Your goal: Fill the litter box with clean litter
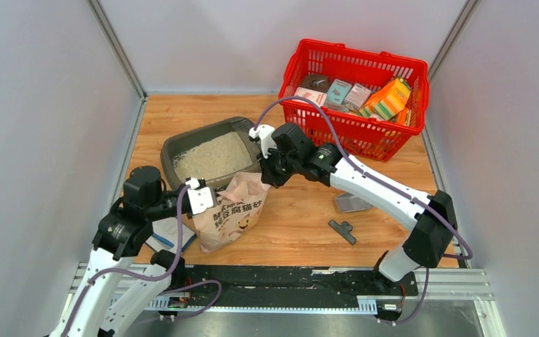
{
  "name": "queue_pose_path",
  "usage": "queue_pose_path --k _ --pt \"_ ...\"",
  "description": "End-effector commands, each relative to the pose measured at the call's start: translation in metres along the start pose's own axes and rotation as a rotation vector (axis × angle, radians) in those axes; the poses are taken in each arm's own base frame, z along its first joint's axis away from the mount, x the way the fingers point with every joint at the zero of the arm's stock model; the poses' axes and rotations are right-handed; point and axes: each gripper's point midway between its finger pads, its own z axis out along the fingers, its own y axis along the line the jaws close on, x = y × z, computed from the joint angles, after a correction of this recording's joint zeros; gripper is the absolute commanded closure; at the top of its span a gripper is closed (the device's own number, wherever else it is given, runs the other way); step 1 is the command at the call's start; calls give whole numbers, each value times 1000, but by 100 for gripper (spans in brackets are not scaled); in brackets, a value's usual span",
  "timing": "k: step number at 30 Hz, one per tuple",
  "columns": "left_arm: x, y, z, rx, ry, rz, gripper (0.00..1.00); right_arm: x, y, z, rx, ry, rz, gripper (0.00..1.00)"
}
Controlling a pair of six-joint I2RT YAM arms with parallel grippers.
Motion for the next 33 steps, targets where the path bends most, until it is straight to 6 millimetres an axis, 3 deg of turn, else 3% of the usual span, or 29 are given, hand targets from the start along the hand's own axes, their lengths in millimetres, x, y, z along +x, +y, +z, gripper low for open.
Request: queue_pose_path --k 1,9,17,18,20,21,23,24,25,26,28,29,33 --pt "-64 28 6 -26 -231 114 100 -20 -20 -16 107 -72 29 100" --pt "-81 41 29 31 -284 131 100 -3 -48 -60 152 -79 107 100" --pt "-78 48 49 88 -256 255 100 10 -29 -82 65 -97 87 100" --pt "-77 50 50 86 -246 271 100 8 -34 -88 57 -114 93 91" --pt "-69 50 53 106 -212 306 100 7 -26 -94 -54 -129 99 63" --pt "-70 50 52 115 -208 319 100 6 -39 -106 -52 -155 110 48" --pt "-67 43 52 156 -200 299 100 15 -40 -117 -126 -175 10 40" --pt "-66 39 52 172 -204 286 100 17 -53 -127 -106 -204 -6 36" --pt "-65 36 52 184 -204 275 100 15 -46 -141 -135 -264 -133 34" --pt "-63 30 52 205 -211 255 100 32 -49 -137 -135 -259 -168 32" --pt "-65 27 49 197 -224 241 100 32 -42 -145 -122 -349 -322 28" --pt "-60 25 51 193 -212 189 100 45 -44 -134 -128 -347 -320 28" --pt "-57 27 49 150 -204 149 100 42 -31 -122 -168 -404 -394 27"
